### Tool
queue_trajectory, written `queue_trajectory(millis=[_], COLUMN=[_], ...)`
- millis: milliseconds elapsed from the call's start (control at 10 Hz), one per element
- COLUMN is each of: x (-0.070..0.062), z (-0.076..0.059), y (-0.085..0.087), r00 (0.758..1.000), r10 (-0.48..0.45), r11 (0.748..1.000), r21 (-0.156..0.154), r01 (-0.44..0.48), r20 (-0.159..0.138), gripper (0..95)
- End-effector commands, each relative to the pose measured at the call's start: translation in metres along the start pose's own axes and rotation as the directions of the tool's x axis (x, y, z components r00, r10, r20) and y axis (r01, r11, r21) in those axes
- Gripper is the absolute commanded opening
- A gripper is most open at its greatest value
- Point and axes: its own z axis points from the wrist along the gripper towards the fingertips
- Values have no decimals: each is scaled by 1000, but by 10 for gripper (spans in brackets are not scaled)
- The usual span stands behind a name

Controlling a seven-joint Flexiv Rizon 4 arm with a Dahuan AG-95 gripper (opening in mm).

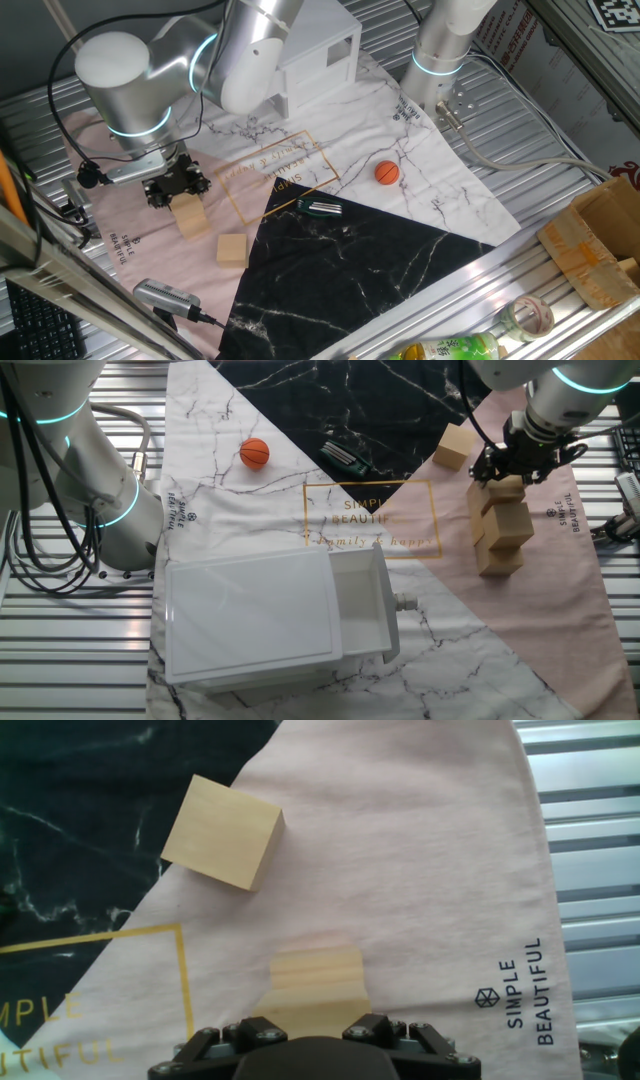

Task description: Stack the blocks into a pyramid shape

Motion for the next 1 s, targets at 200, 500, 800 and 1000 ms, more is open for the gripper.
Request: queue_trajectory(millis=[200,500,800,1000], x=[2,5,6,6], z=[0,1,0,1], y=[0,0,0,0], r00=[1000,1000,1000,1000], r10=[4,5,5,6], r11=[1000,1000,1000,1000], r21=[1,1,1,1], r01=[-4,-5,-5,-6], r20=[1,2,2,2], gripper=[0,0,0,0])
